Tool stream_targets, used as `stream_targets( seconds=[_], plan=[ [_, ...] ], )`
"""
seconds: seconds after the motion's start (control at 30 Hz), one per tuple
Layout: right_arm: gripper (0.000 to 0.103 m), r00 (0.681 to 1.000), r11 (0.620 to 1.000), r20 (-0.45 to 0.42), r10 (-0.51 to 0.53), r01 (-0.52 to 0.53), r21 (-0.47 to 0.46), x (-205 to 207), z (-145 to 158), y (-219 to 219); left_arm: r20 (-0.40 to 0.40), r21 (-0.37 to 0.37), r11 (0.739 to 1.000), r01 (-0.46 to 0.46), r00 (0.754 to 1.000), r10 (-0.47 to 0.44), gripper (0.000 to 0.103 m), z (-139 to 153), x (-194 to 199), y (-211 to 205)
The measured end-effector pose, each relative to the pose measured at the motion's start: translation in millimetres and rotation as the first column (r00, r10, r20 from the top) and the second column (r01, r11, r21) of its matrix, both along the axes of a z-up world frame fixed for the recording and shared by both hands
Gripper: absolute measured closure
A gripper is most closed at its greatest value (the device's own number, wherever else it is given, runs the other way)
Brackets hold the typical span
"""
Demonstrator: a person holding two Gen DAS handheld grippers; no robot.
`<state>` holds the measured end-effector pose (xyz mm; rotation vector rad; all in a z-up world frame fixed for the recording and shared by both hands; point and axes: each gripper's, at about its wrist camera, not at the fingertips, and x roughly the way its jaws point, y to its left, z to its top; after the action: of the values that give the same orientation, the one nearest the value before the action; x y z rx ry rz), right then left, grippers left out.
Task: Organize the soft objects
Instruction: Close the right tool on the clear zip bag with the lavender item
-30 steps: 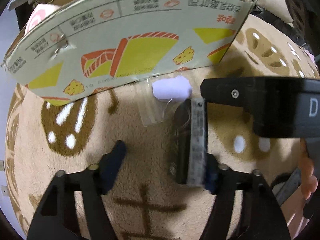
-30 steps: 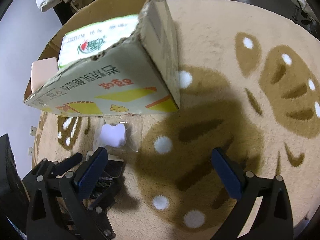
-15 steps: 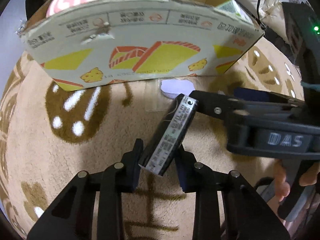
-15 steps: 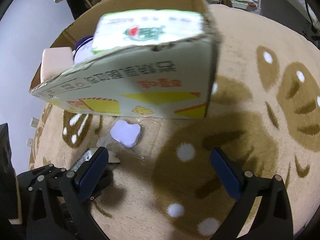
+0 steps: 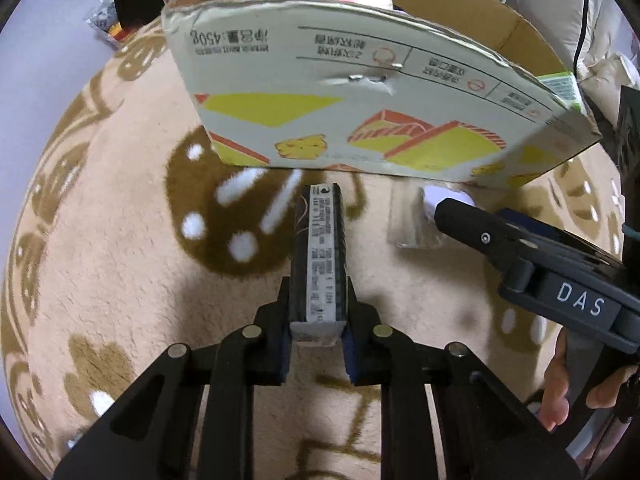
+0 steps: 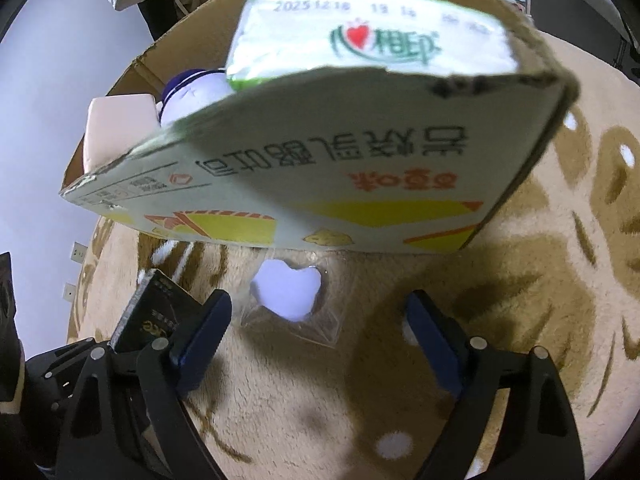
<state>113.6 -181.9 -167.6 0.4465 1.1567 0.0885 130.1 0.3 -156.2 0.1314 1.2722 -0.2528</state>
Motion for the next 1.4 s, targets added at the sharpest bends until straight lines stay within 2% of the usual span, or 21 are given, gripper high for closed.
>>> stream_targets(
  seconds=[0.17,0.33,0.5,0.63,0.77,1.0,1.13,1.2,1.27,1.33,1.4],
  plan=[
    [0.008,1.000,1.000,0.008,-0.023,0.023,0.000,5,-5,3,0.009,0.026,1.000,-0.004,1.000,0.004,0.084,-6,1,-12],
    [0.007,0.998,0.998,0.011,-0.057,0.057,-0.011,6,-7,5,0.019,0.076,0.996,-0.050,0.999,0.048,0.084,-12,5,-13],
    [0.002,0.998,0.996,0.007,-0.057,0.057,-0.067,9,-8,21,0.024,0.123,0.989,-0.078,0.997,0.076,0.084,-16,5,-2],
    [0.000,0.999,0.996,0.002,-0.044,0.044,-0.076,15,-10,42,0.019,0.118,0.988,-0.102,0.995,0.100,0.084,-15,8,5],
    [0.000,0.999,0.992,-0.010,-0.032,0.030,-0.124,18,-13,64,0.021,0.117,0.987,-0.106,0.994,0.105,0.084,-18,10,3],
    [0.000,0.998,0.982,-0.022,-0.061,0.056,-0.179,24,-19,76,0.043,0.132,0.985,-0.112,0.993,0.108,0.084,-16,5,-1],
    [0.000,0.999,0.970,-0.031,-0.043,0.035,-0.239,26,-23,89,0.046,0.132,0.984,-0.116,0.993,0.111,0.084,-13,2,-2],
    [0.004,0.999,0.963,-0.039,-0.035,0.023,-0.270,27,-25,95,0.050,0.133,0.984,-0.120,0.992,0.114,0.084,-12,1,-3],
    [0.015,0.998,0.957,-0.046,-0.033,0.018,-0.291,25,-23,99,0.060,0.135,0.983,-0.121,0.992,0.114,0.084,-9,-1,-4],
    [0.021,0.998,0.954,-0.047,-0.030,0.014,-0.301,24,-21,100,0.070,0.128,0.984,-0.121,0.991,0.113,0.084,-5,-2,-5],
    [0.022,0.999,0.951,-0.045,-0.013,-0.002,-0.308,13,-22,96,0.089,0.122,0.985,-0.119,0.990,0.108,0.084,1,-6,-6]
  ],
)
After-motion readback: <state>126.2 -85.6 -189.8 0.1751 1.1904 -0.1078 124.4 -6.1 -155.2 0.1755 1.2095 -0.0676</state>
